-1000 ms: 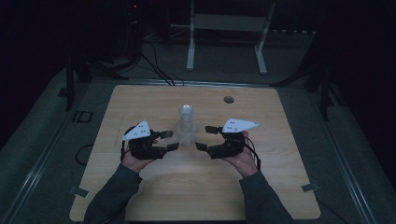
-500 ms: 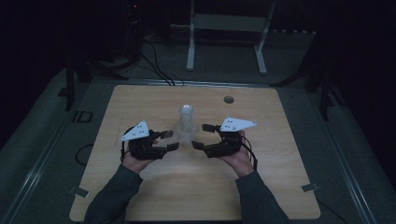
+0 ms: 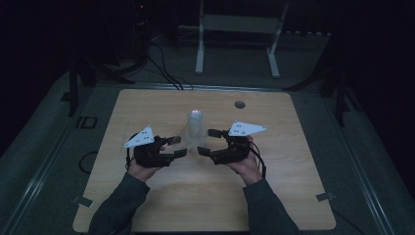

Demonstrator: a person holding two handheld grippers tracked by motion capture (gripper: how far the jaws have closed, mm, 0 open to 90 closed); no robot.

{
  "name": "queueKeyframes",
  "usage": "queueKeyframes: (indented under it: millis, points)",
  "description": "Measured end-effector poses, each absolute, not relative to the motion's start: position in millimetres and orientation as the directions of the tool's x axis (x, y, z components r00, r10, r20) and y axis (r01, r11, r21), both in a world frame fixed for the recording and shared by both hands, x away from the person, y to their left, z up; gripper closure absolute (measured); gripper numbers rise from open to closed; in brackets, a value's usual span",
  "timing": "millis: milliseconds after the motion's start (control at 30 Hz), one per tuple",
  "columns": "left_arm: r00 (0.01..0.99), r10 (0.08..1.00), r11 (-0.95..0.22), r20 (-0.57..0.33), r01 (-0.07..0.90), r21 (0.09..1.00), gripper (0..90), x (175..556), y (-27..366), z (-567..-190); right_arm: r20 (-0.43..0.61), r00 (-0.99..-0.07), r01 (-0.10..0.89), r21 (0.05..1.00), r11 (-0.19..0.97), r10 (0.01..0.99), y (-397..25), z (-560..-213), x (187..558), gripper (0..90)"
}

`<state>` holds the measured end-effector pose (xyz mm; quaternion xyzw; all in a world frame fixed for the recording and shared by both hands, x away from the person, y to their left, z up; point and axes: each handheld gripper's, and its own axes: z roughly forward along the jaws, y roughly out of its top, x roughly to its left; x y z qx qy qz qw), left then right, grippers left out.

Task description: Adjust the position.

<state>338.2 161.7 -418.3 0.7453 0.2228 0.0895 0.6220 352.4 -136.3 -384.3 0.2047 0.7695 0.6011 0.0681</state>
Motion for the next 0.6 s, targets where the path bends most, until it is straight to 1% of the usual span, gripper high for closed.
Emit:
queueKeyframes:
  millis: [600]
  points:
    - [0.902, 0.395, -0.087, -0.174, 0.225, 0.970, 41.9, 337.3, 157.6, -419.5, 0.227, -0.918, 0.272, 0.957, 0.099, 0.324, -126.3, -382.6, 357.2, 19.7]
